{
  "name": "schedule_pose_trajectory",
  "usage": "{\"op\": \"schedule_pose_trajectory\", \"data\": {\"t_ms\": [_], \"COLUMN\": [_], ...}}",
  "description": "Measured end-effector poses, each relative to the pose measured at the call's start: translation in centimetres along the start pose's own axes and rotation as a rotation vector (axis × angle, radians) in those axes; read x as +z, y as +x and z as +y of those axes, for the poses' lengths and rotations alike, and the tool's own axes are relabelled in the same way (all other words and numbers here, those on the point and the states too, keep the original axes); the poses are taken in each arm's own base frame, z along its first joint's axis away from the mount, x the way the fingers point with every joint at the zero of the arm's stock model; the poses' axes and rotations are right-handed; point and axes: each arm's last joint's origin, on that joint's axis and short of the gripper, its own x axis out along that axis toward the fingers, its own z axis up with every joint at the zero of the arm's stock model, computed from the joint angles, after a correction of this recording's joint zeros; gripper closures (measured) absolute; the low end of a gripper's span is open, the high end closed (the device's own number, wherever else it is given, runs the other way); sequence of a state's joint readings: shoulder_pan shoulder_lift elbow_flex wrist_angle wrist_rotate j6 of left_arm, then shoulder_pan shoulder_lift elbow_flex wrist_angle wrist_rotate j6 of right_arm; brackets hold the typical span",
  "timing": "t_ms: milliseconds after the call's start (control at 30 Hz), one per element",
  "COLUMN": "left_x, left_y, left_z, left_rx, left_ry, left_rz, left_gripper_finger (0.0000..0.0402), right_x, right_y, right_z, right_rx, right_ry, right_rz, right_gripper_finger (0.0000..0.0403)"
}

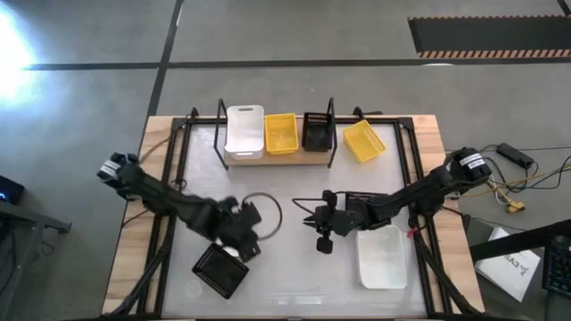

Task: Stack baskets on shelf by color
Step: Stack the left white bin on top of the white bin on the shelf

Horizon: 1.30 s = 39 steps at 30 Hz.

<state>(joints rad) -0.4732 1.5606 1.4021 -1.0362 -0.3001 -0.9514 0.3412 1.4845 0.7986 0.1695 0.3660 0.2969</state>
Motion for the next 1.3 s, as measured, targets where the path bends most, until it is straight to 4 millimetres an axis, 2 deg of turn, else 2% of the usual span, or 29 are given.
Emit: {"op": "schedule_pose_trajectory", "data": {"t_ms": [167, 267, 400, 633, 733, 800, 867, 1000, 1133, 1300], "left_x": [-1.3, -2.4, -3.0, -4.0, -4.3, -4.3, -4.3, -4.1, -3.8, -2.0], "left_y": [2.6, 5.0, 6.9, 9.8, 10.7, 11.0, 11.0, 10.7, 9.8, 6.7], "left_z": [-2.5, -3.3, -3.8, -4.1, -4.2, -4.0, -3.9, -3.6, -3.9, -4.8], "left_rx": [0.033, 0.093, 0.152, 0.245, 0.259, 0.264, 0.261, 0.251, 0.164, 0.048], "left_ry": [-0.142, -0.185, -0.233, -0.259, -0.253, -0.249, -0.225, -0.103, 0.121, 0.383], "left_rz": [0.062, 0.115, 0.125, 0.177, 0.220, 0.239, 0.242, 0.269, 0.325, 0.291], "left_gripper_finger": [0.0231, 0.0202, 0.0195, 0.0205, 0.0218, 0.0240, 0.0277, 0.0379, 0.0398, 0.0401], "right_x": [-0.5, -0.6, -0.7, -0.7, -0.8, -0.8, -0.9, -1.1, -1.3, -1.4], "right_y": [0.6, 0.8, 0.7, 0.6, 0.6, 0.5, 0.5, 0.3, 0.0, -0.3], "right_z": [0.1, 0.3, 0.4, 0.6, 0.8, 0.9, 1.1, 1.6, 2.2, 2.9], "right_rx": [-0.001, 0.002, 0.006, 0.013, 0.017, 0.022, 0.026, 0.040, 0.059, 0.080], "right_ry": [0.001, 0.002, -0.009, -0.024, -0.028, -0.031, -0.034, -0.042, -0.055, -0.065], "right_rz": [0.015, 0.012, 0.013, 0.014, 0.014, 0.015, 0.015, 0.015, 0.016, 0.012], "right_gripper_finger": [0.0369, 0.0369, 0.0369, 0.0369, 0.0369, 0.0369, 0.0369, 0.0369, 0.0369, 0.0369]}}
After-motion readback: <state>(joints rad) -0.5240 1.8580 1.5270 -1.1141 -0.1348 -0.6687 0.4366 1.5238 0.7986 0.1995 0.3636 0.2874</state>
